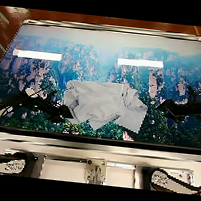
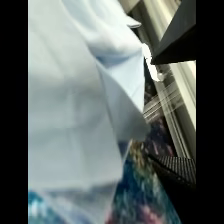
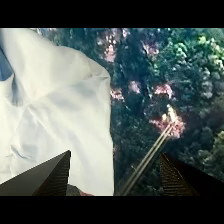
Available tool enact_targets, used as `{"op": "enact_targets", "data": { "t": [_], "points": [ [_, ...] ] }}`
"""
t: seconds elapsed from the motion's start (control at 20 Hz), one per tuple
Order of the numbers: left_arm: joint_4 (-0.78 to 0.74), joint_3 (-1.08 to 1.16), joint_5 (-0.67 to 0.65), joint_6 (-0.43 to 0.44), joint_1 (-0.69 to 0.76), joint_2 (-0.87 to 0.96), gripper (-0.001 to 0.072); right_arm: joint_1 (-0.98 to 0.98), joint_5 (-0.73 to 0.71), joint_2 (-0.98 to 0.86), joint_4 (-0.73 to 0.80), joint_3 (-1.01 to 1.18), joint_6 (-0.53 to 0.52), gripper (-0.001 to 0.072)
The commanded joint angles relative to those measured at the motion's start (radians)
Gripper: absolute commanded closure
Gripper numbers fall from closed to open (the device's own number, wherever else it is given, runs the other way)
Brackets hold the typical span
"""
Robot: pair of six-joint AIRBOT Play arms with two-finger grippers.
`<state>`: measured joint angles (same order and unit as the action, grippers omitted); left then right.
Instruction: Fold the shirts.
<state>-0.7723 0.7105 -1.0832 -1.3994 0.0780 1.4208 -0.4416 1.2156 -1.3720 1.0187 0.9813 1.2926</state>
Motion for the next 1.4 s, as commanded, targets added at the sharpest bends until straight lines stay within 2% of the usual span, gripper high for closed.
{"op": "enact_targets", "data": {
  "t": [0.0,0.05,0.15,0.2,0.25,0.35,0.7,0.75,0.8,0.85,0.9,0.95,1.05,1.15,1.25,1.35],
  "points": [
    [0.078,-0.009,0.105,0.000,0.063,0.016,0.0074,-0.003,-0.011,-0.036,-0.019,-0.004,-0.007,0.0038],
    [0.114,-0.009,0.125,0.000,0.074,0.020,0.0076,-0.003,-0.016,-0.040,-0.020,-0.004,-0.008,0.0037],
    [0.169,-0.009,0.150,0.000,0.100,0.038,0.0190,-0.002,-0.018,-0.056,-0.021,-0.005,-0.009,0.0037],
    [0.182,-0.009,0.150,0.001,0.113,0.048,0.0276,0.003,-0.018,-0.070,-0.024,-0.005,-0.011,0.0038],
    [0.182,-0.009,0.149,0.001,0.124,0.056,0.0435,0.008,-0.018,-0.084,-0.024,-0.005,-0.013,0.0037],
    [0.182,-0.008,0.148,0.005,0.127,0.055,0.0643,0.035,-0.024,-0.116,-0.024,-0.005,-0.016,0.0037],
    [0.156,-0.005,0.148,0.031,0.097,-0.028,0.0656,0.146,-0.069,-0.240,-0.062,-0.005,-0.018,0.0038],
    [0.156,-0.005,0.148,0.030,0.097,-0.042,0.0655,0.167,-0.080,-0.257,-0.078,-0.005,-0.024,0.0058],
    [0.155,-0.005,0.148,0.031,0.097,-0.056,0.0656,0.188,-0.098,-0.267,-0.084,-0.005,-0.024,0.0156],
    [0.148,-0.004,0.150,0.031,0.097,-0.069,0.0656,0.208,-0.120,-0.269,-0.086,-0.005,-0.024,0.0300],
    [0.123,0.004,0.149,0.030,0.096,-0.079,0.0657,0.224,-0.135,-0.266,-0.098,-0.003,-0.030,0.0457],
    [0.082,0.020,0.148,0.018,0.094,-0.095,0.0657,0.234,-0.138,-0.256,-0.134,0.005,-0.064,0.0654],
    [-0.060,0.088,0.140,-0.045,0.087,-0.149,0.0659,0.232,-0.121,-0.200,-0.222,0.039,-0.161,0.0653],
    [-0.286,0.232,0.068,-0.138,0.085,-0.229,0.0659,0.225,-0.112,-0.076,-0.299,0.123,-0.250,0.0654],
    [-0.458,0.454,-0.056,-0.169,0.078,-0.309,0.0659,0.222,-0.126,0.075,-0.349,0.257,-0.269,0.0654],
    [-0.547,0.732,-0.145,-0.170,0.078,-0.377,0.0659,0.222,-0.166,0.233,-0.355,0.428,-0.269,0.0654]
  ]
}}
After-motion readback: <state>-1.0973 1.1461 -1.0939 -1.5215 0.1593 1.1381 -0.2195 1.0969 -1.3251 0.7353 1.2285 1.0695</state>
